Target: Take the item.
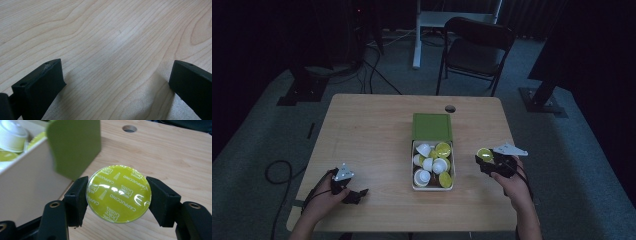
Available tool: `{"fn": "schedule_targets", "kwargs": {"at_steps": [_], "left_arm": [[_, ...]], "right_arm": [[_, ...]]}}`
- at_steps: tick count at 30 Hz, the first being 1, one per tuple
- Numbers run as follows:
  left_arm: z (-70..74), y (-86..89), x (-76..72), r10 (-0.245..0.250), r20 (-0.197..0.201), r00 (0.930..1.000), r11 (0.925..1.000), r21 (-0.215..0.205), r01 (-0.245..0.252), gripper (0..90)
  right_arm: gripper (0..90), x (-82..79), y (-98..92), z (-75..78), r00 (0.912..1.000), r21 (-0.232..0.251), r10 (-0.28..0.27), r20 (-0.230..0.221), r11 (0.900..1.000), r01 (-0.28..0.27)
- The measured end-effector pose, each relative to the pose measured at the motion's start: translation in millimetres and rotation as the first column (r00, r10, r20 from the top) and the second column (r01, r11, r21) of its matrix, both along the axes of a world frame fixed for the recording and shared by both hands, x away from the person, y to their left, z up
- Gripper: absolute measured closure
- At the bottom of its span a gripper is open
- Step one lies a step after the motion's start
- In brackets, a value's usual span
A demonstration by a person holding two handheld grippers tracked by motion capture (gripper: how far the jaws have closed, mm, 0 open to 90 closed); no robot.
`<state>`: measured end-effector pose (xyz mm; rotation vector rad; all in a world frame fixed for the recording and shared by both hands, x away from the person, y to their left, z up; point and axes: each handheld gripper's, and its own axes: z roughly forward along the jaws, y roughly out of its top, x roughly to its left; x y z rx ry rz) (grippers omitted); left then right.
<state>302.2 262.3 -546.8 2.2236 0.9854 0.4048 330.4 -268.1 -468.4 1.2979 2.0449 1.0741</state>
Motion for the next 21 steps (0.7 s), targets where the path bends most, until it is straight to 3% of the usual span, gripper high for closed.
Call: {"fn": "schedule_targets", "kwargs": {"at_steps": [8, 21], "left_arm": [[0.1, -0.2, -0.5, 0.005, -0.001, 1.0, 1.0, 0.001, -0.005, 0.0], [0.1, -0.3, -0.7, 0.007, -0.001, 1.0, 1.0, 0.001, -0.007, 0.0]], "right_arm": [[37.2, 3.7, -13.0, -16.8, 0.9979, -0.021, -0.062, -0.02, 0.998, 0.061], [37.2, 5.6, -30.2, -39.0, 0.9868, -0.028, -0.155, -0.049, 0.988, 0.153]]}}
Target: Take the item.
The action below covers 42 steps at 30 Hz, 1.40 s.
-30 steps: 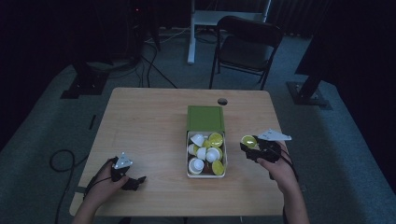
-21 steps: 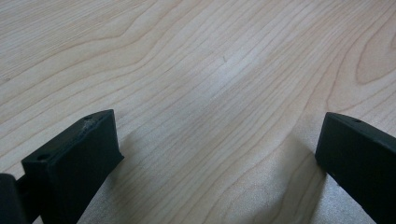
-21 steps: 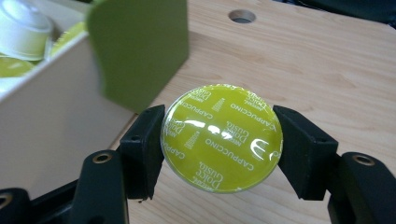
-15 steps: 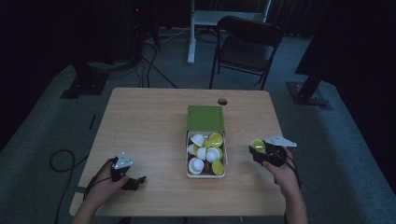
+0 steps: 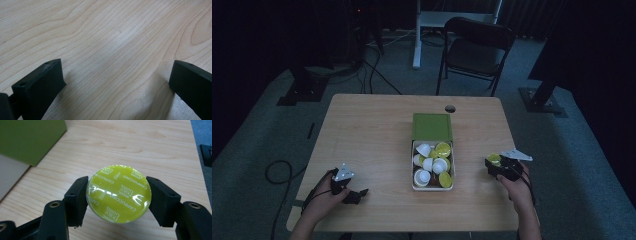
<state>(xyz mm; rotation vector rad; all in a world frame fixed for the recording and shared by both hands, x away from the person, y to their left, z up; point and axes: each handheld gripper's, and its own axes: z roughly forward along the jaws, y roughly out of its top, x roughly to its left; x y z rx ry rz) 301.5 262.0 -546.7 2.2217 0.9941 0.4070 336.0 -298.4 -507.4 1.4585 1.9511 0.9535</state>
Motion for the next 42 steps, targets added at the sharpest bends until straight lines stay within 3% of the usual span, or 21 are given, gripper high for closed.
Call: {"fn": "schedule_targets", "kwargs": {"at_steps": [24, 33, 42], "left_arm": [[0.0, -0.1, -0.4, 0.002, 0.002, 1.0, 1.0, 0.001, -0.002, 0.0], [0.0, -0.1, -0.5, 0.003, 0.002, 1.0, 1.0, 0.002, -0.003, 0.0], [0.0, -0.1, -0.5, 0.003, 0.002, 1.0, 1.0, 0.002, -0.003, 0.0]], "right_arm": [[37.1, -1.7, -11.1, -24.9, 0.9965, -0.01, -0.038, -0.075, 0.999, 0.038], [36.3, -2.0, -11.8, -24.3, 0.9966, -0.023, -0.031, -0.076, 0.999, 0.029], [26.8, -1.8, -10.3, -20.4, 0.9963, -0.023, -0.016, -0.084, 1.0, 0.014]]}}
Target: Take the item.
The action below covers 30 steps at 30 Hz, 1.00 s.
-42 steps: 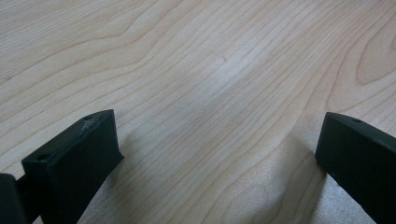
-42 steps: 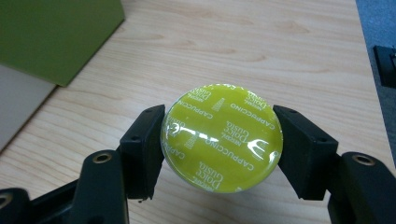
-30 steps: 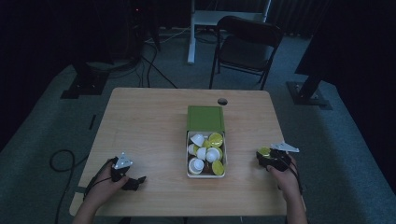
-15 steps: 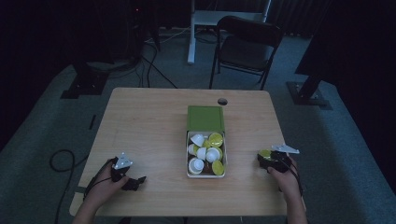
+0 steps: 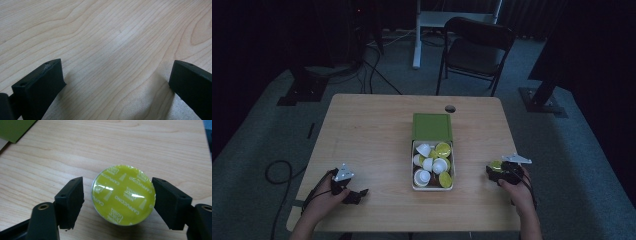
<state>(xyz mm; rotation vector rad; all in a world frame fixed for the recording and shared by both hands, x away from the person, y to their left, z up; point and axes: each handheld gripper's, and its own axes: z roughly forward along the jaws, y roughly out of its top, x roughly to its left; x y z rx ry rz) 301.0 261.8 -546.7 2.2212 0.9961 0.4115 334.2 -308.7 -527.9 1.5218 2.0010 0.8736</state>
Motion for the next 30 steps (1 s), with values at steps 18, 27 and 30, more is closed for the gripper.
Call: {"fn": "schedule_targets", "kwargs": {"at_steps": [18, 27, 30], "left_arm": [[0.0, -0.1, -0.1, 0.001, -0.001, 1.0, 1.0, -0.001, -0.001, 0.0], [0.0, 0.0, -0.1, 0.001, -0.001, 1.0, 1.0, -0.001, -0.001, 0.0], [0.0, -0.1, -0.1, 0.001, -0.001, 1.0, 1.0, -0.001, -0.001, 0.0]], "right_arm": [[21.6, -0.5, 17.7, 32.9, 0.9919, 0.065, 0.092, 0.088, 0.993, -0.098], [18.6, -2.6, 27.9, 36.5, 0.9871, 0.122, 0.128, 0.096, 0.983, -0.14], [18.6, -3.7, 32.0, 36.7, 0.9836, 0.116, 0.149, 0.102, 0.98, -0.161]]}}
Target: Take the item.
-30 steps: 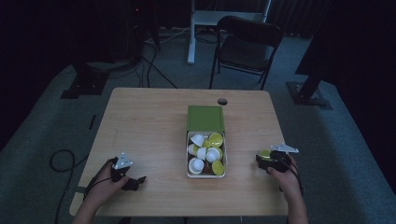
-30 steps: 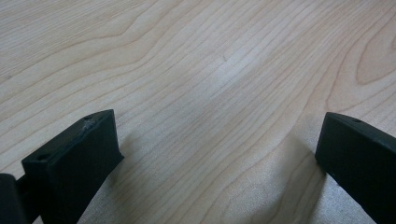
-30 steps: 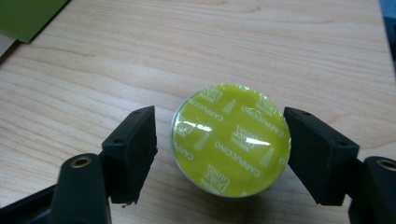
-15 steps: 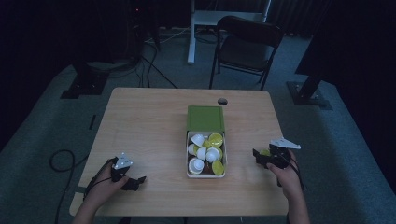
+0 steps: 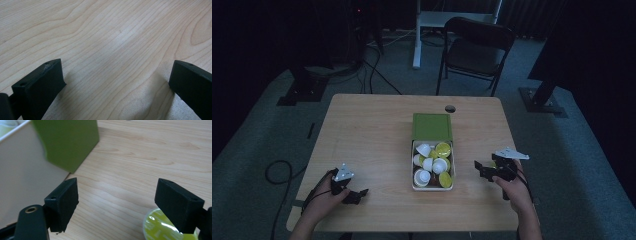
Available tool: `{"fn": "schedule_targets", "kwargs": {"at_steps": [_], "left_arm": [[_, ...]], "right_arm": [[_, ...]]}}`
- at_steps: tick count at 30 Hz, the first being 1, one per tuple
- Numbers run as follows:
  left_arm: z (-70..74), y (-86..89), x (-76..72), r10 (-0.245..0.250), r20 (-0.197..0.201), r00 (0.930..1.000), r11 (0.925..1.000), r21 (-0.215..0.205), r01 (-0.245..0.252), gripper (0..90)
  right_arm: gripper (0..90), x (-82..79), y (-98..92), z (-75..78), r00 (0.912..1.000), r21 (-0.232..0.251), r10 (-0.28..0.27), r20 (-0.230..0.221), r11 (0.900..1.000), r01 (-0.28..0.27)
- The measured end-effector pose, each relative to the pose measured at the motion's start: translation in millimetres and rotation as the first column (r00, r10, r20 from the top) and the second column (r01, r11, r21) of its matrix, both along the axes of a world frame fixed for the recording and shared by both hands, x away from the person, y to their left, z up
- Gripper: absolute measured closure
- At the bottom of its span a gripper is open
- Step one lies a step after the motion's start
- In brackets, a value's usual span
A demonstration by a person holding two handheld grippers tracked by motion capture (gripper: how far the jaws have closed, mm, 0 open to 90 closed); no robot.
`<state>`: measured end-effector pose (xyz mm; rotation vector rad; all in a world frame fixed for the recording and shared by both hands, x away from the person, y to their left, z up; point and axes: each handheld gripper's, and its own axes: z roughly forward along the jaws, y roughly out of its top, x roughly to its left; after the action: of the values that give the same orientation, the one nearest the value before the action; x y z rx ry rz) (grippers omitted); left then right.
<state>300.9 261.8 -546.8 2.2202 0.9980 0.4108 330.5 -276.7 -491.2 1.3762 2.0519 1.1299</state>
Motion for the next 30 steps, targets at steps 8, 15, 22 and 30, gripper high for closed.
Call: {"fn": "schedule_targets", "kwargs": {"at_steps": [8, 15, 22, 30], "left_arm": [[0.1, 0.1, 0.1, -0.001, 0.001, 1.0, 1.0, 0.001, 0.001, 0.0], [0.0, 0.0, 0.0, 0.0, 0.0, 1.0, 1.0, 0.0, 0.0, 0.0], [0.0, 0.0, 0.0, -0.001, 0.0, 1.0, 1.0, 0.0, 0.001, 0.0], [0.0, 0.0, 0.0, 0.0, 0.0, 1.0, 1.0, 0.0, 0.0, 0.0]], "right_arm": [[18.2, -3.7, 14.4, -5.6, 0.9976, 0.018, 0.069, 0.001, 0.997, -0.069], [18.8, -6.5, 24.6, -16.7, 0.9909, -0.015, 0.135, -0.004, 0.991, -0.135], [18.8, -10.2, 32.7, -29.7, 0.9825, -0.034, 0.185, -0.02, 0.982, -0.186], [21.8, -12.2, 43.2, -42.3, 0.9693, -0.061, 0.242, -0.046, 0.968, -0.244]]}}
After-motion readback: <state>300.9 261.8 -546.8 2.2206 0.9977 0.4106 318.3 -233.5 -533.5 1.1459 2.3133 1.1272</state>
